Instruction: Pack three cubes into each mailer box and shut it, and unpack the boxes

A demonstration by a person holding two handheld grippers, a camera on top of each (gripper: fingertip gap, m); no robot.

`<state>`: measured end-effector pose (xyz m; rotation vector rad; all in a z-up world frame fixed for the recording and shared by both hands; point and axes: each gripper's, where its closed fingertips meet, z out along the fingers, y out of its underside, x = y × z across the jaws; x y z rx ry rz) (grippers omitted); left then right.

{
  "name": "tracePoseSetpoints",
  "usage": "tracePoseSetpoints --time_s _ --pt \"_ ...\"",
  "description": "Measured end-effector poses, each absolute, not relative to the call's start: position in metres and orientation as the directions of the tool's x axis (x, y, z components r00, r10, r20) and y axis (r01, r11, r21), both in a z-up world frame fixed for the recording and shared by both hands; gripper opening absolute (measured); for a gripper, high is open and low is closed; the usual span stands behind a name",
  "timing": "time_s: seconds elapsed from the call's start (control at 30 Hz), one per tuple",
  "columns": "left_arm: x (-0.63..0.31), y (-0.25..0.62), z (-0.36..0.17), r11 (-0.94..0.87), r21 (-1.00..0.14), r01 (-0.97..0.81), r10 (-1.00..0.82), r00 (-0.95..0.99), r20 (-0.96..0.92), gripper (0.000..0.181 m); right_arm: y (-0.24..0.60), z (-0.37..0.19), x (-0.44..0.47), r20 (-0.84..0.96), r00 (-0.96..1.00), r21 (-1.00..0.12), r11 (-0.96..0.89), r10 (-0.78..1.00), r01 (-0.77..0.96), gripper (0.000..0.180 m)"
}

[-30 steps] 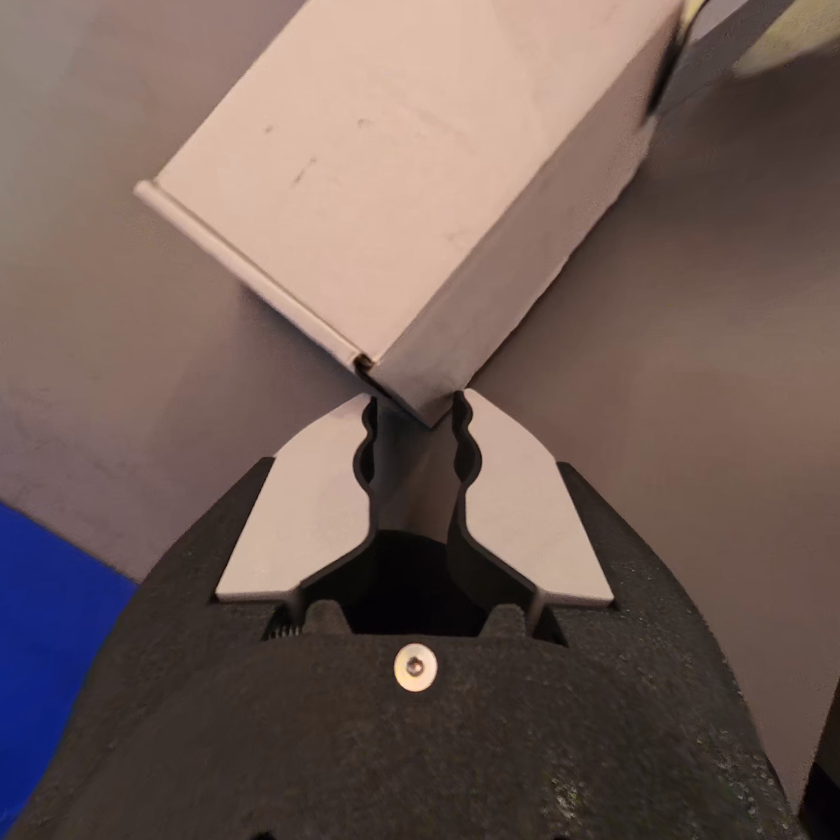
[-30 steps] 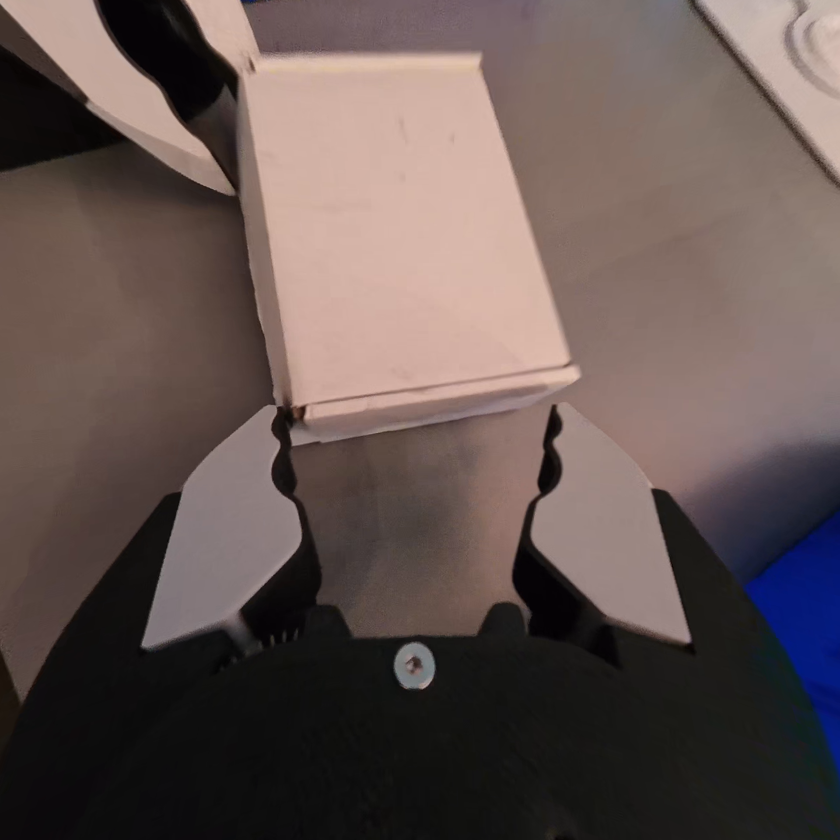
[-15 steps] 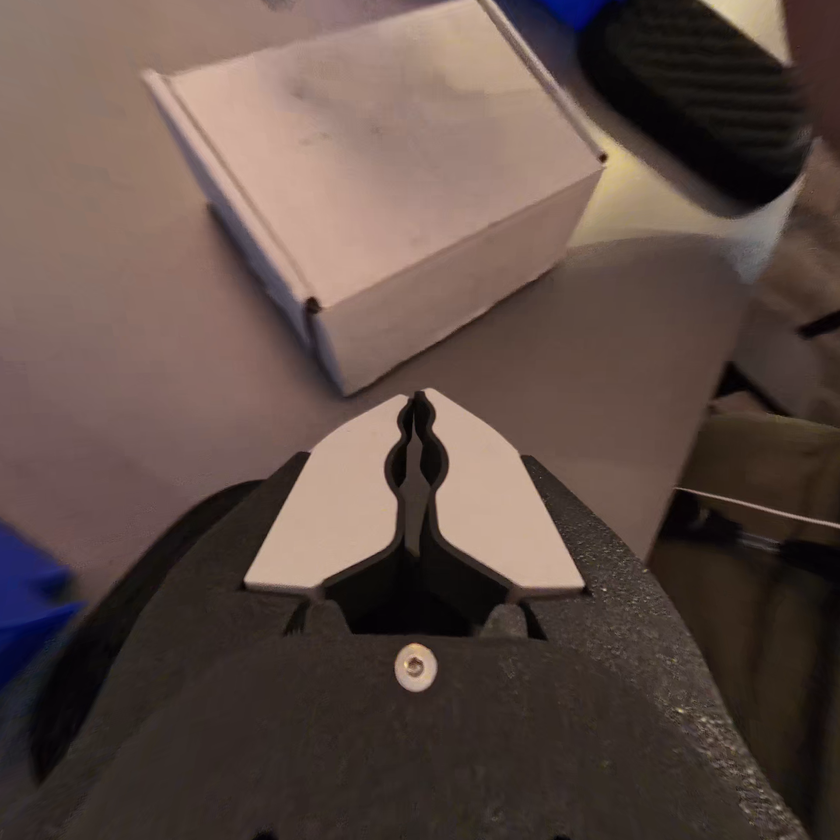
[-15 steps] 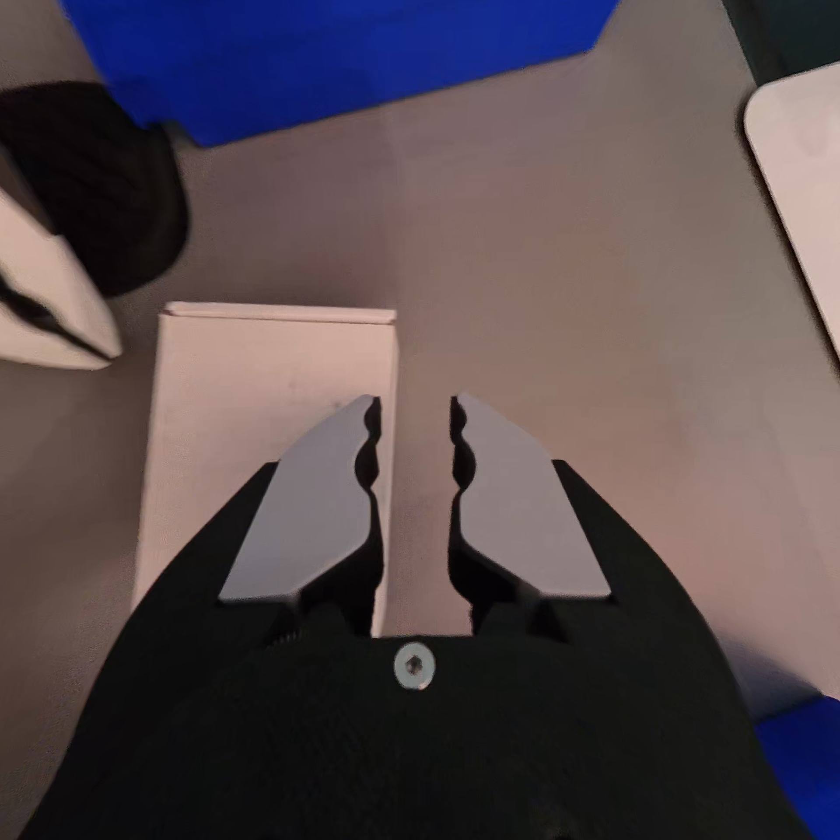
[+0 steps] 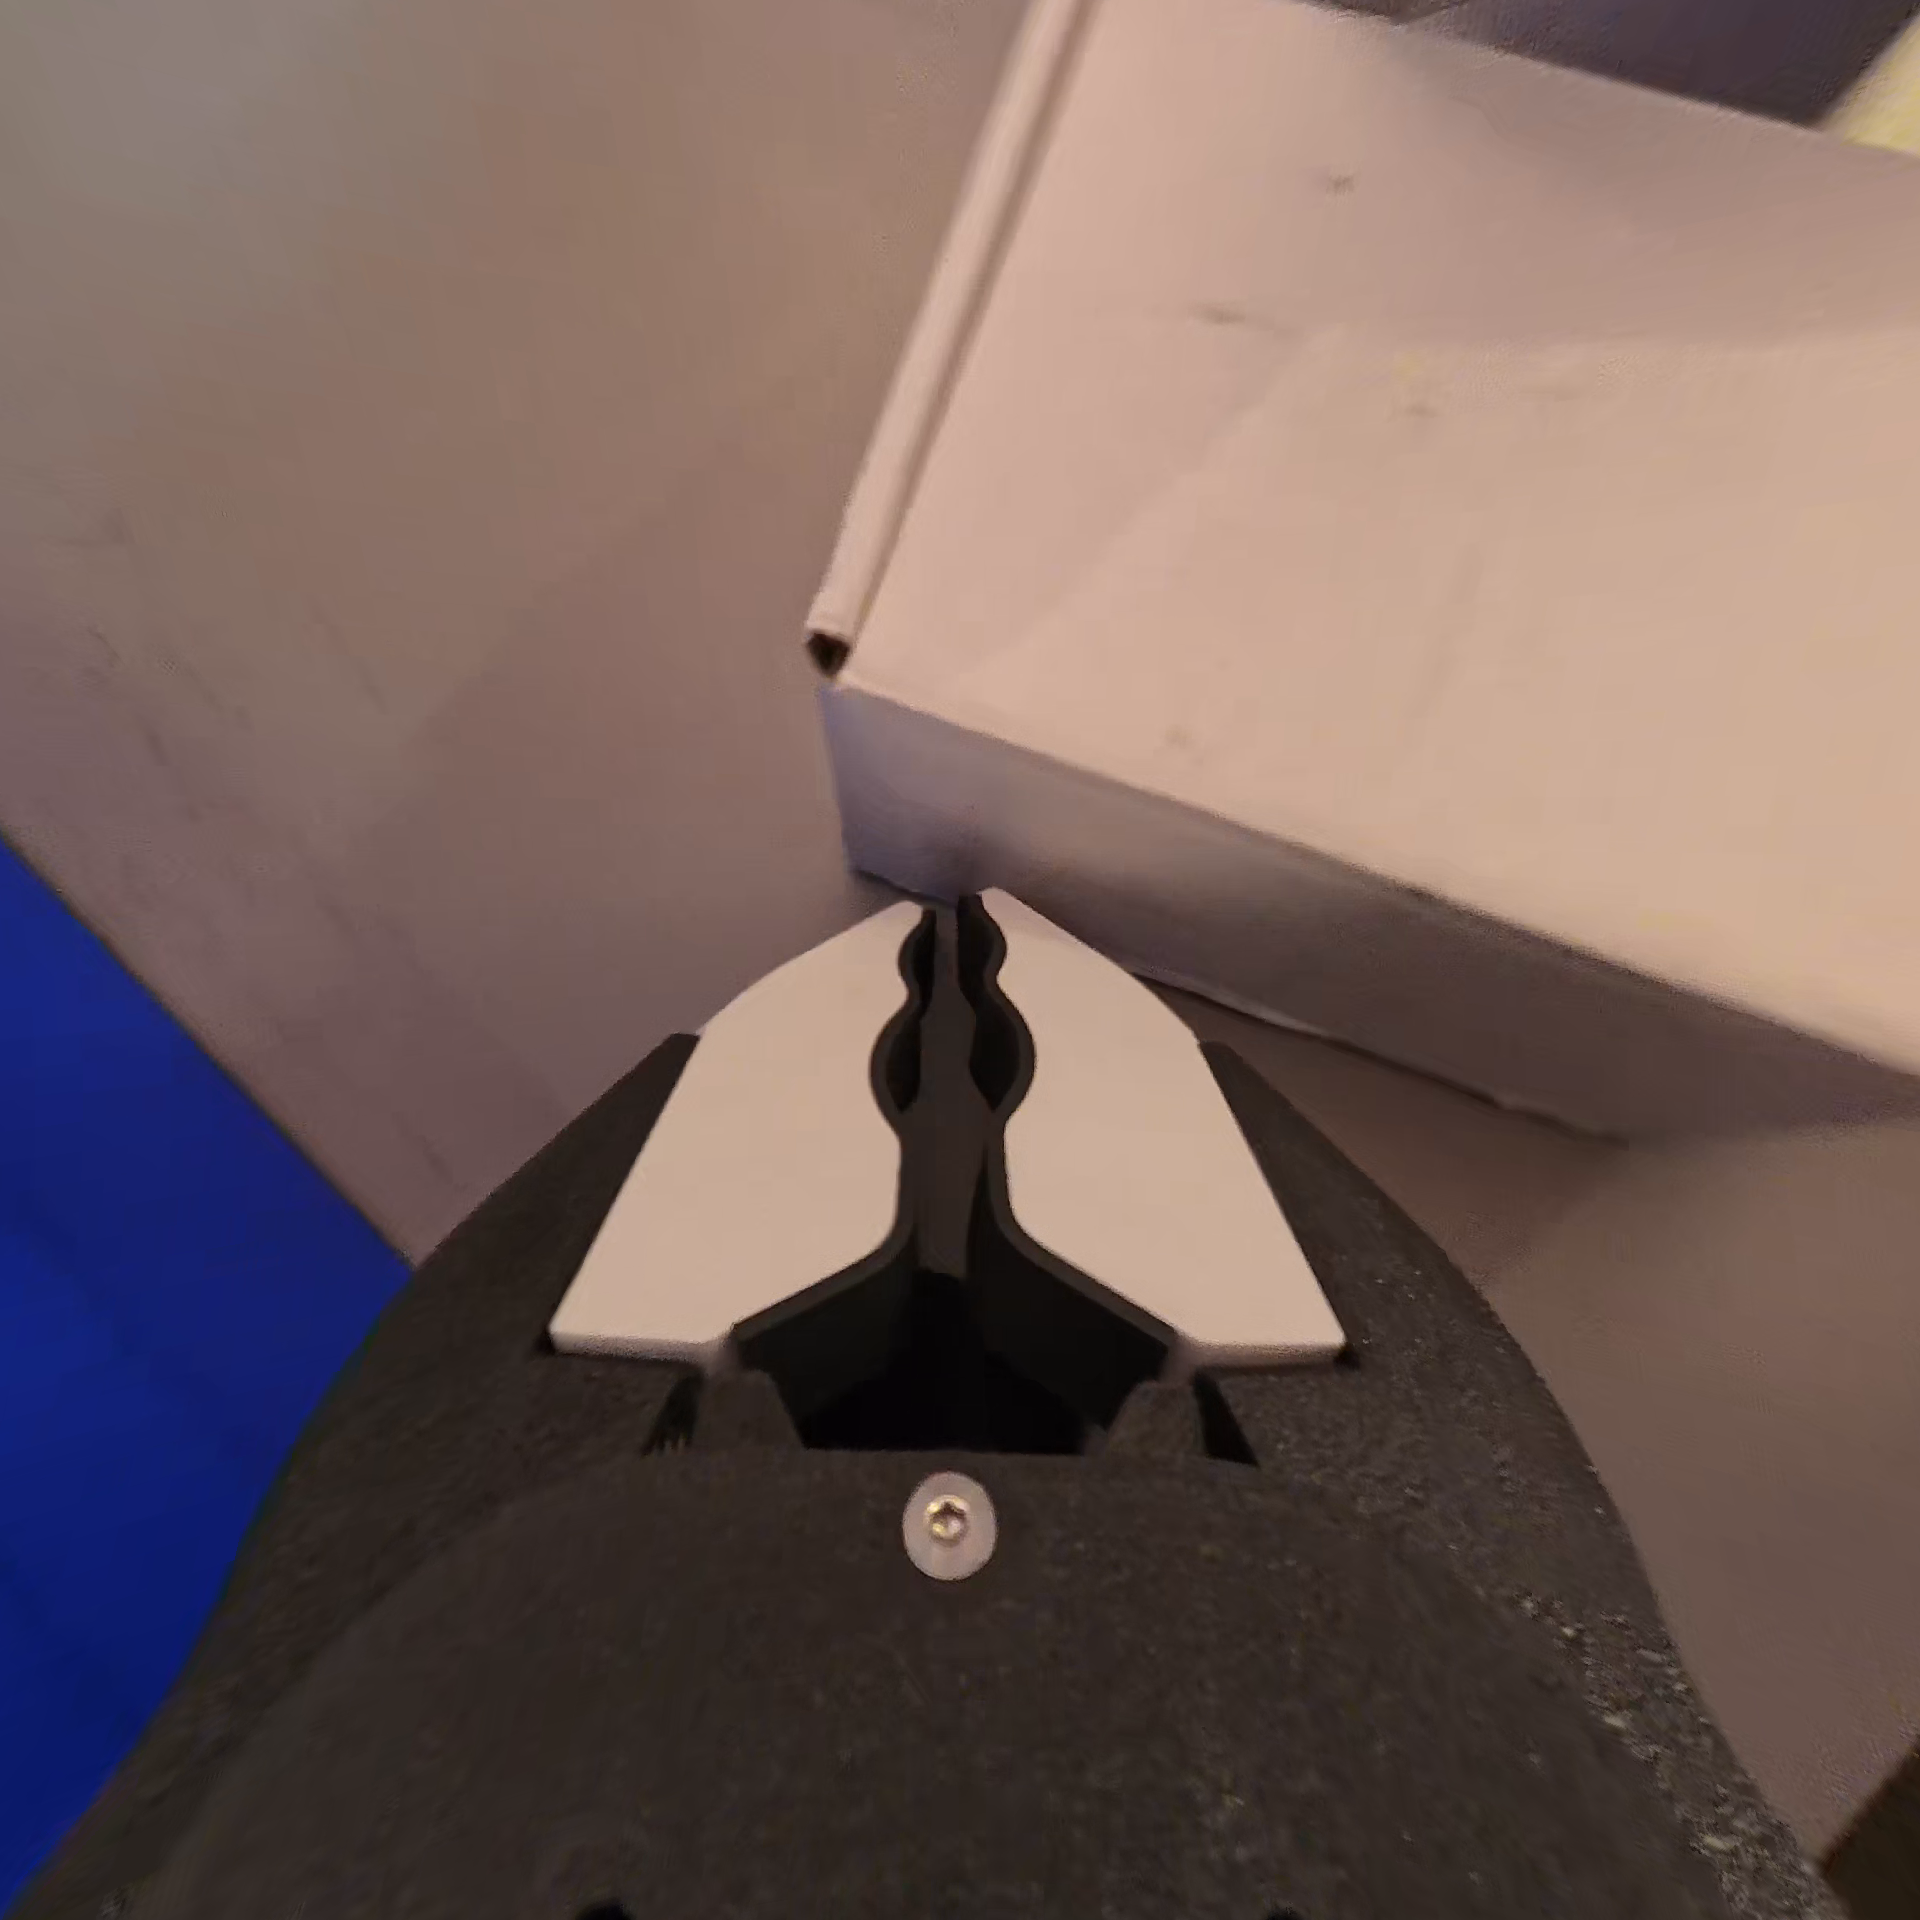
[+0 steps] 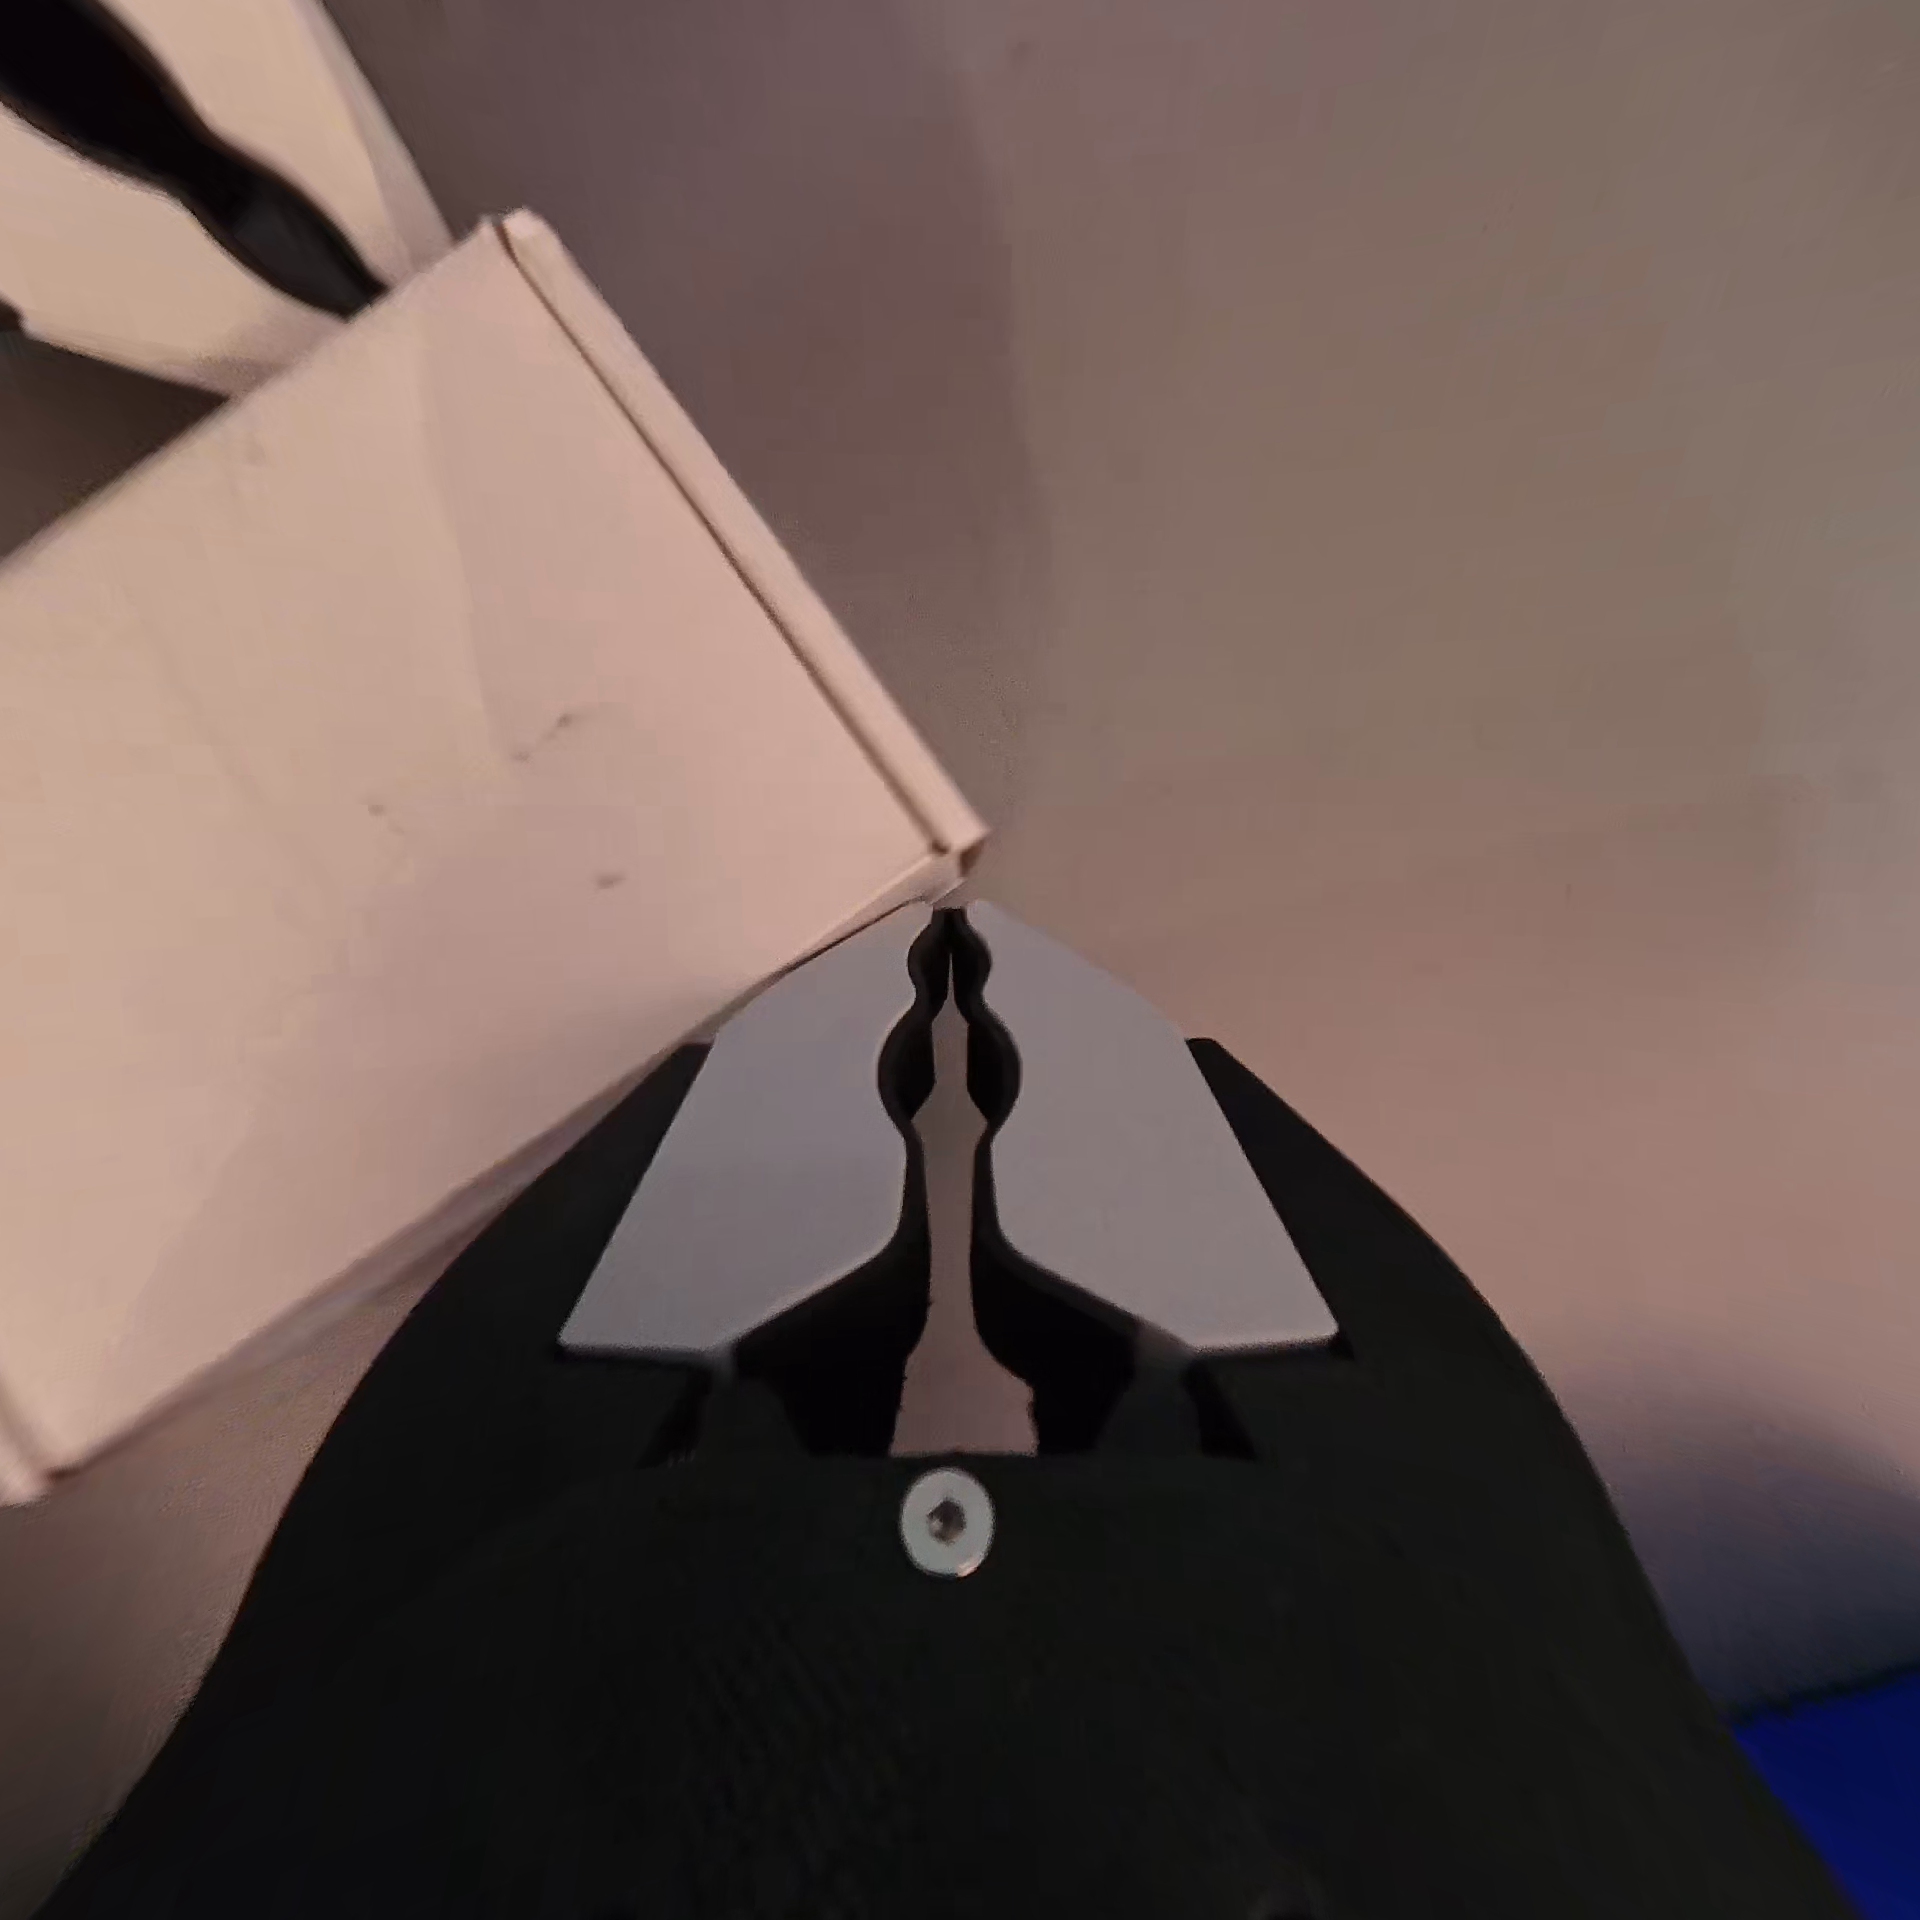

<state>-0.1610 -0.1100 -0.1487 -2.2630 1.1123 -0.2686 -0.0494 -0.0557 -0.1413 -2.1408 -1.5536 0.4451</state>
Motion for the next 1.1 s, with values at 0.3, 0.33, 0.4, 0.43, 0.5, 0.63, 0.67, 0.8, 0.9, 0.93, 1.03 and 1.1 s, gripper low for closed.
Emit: tracePoseSetpoints --time_s 0.3,0.33,0.4,0.43,0.5,0.63,0.67,0.8,0.9,0.93,1.03,1.1 --pt "-0.169 -0.071 -0.156 -0.429 -0.506 -0.748 -0.740 0.612 -0.278 0.000 -0.051 -0.147 -0.049 0.041 0.282 -0.636 -0.193 0.959 0.747 0.001" --pt "-0.168 -0.068 -0.156 -0.413 -0.500 -0.761 -0.741 0.600 -0.301 0.000 -0.051 -0.147 -0.050 0.036 0.280 -0.648 -0.191 0.959 0.738 0.001" --pt "-0.165 -0.067 -0.156 -0.369 -0.477 -0.798 -0.771 0.549 -0.322 0.000 -0.046 -0.148 -0.051 0.053 0.292 -0.659 -0.186 0.955 0.729 0.001" --pt "-0.162 -0.069 -0.156 -0.335 -0.462 -0.821 -0.796 0.509 -0.328 0.000 -0.044 -0.148 -0.052 0.056 0.300 -0.663 -0.189 0.952 0.725 0.000" --pt "-0.158 -0.071 -0.156 -0.279 -0.448 -0.850 -0.818 0.454 -0.352 0.000 -0.042 -0.148 -0.052 0.058 0.310 -0.666 -0.194 0.949 0.721 0.000" --pt "-0.156 -0.066 -0.155 -0.218 -0.468 -0.857 -0.798 0.432 -0.421 0.000 -0.043 -0.148 -0.052 0.045 0.298 -0.665 -0.194 0.954 0.721 0.000" --pt "-0.156 -0.065 -0.155 -0.204 -0.475 -0.856 -0.791 0.430 -0.434 0.000 -0.044 -0.148 -0.052 0.036 0.295 -0.667 -0.197 0.955 0.718 0.000" --pt "-0.159 -0.064 -0.155 -0.264 -0.507 -0.821 -0.802 0.479 -0.357 0.000 -0.042 -0.150 -0.050 0.010 0.330 -0.696 -0.230 0.944 0.680 0.001" --pt "-0.158 -0.058 -0.146 -0.313 -0.561 -0.766 -0.781 0.544 -0.308 0.000 -0.038 -0.150 -0.049 0.050 0.349 -0.696 -0.218 0.936 0.684 0.001" --pt "-0.159 -0.055 -0.146 -0.324 -0.551 -0.769 -0.773 0.551 -0.314 0.000 -0.038 -0.149 -0.050 0.058 0.344 -0.702 -0.207 0.937 0.682 0.001" --pt "-0.163 -0.050 -0.155 -0.312 -0.466 -0.828 -0.761 0.512 -0.399 0.000 -0.036 -0.150 -0.052 0.091 0.334 -0.699 -0.179 0.938 0.692 0.001" --pt "-0.163 -0.048 -0.155 -0.304 -0.447 -0.841 -0.743 0.503 -0.441 0.000 -0.036 -0.151 -0.051 0.080 0.331 -0.696 -0.185 0.940 0.694 0.001"
